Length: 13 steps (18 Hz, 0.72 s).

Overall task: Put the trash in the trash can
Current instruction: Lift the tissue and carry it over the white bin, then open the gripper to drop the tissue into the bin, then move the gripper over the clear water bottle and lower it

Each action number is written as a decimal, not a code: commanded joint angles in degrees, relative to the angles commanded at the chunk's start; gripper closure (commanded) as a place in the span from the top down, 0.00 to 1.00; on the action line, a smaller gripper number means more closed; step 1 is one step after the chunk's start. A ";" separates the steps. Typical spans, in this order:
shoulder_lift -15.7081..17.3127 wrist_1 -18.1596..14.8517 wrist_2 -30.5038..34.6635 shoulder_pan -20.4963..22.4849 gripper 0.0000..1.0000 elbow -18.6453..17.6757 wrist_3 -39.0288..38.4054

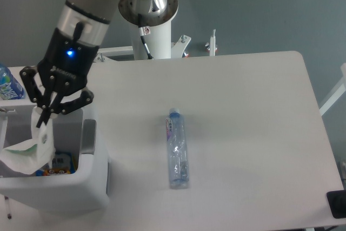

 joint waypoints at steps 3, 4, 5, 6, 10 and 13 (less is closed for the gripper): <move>0.00 -0.26 0.09 0.09 1.00 0.17 2.48; 0.09 -0.26 0.18 0.09 1.00 0.17 2.48; 0.26 -0.35 0.18 0.35 1.00 0.17 2.39; 0.44 -0.61 0.27 0.61 1.00 0.09 2.30; 1.67 -0.88 1.59 5.43 1.00 0.00 0.82; 1.76 -0.97 2.72 10.01 1.00 0.17 -0.60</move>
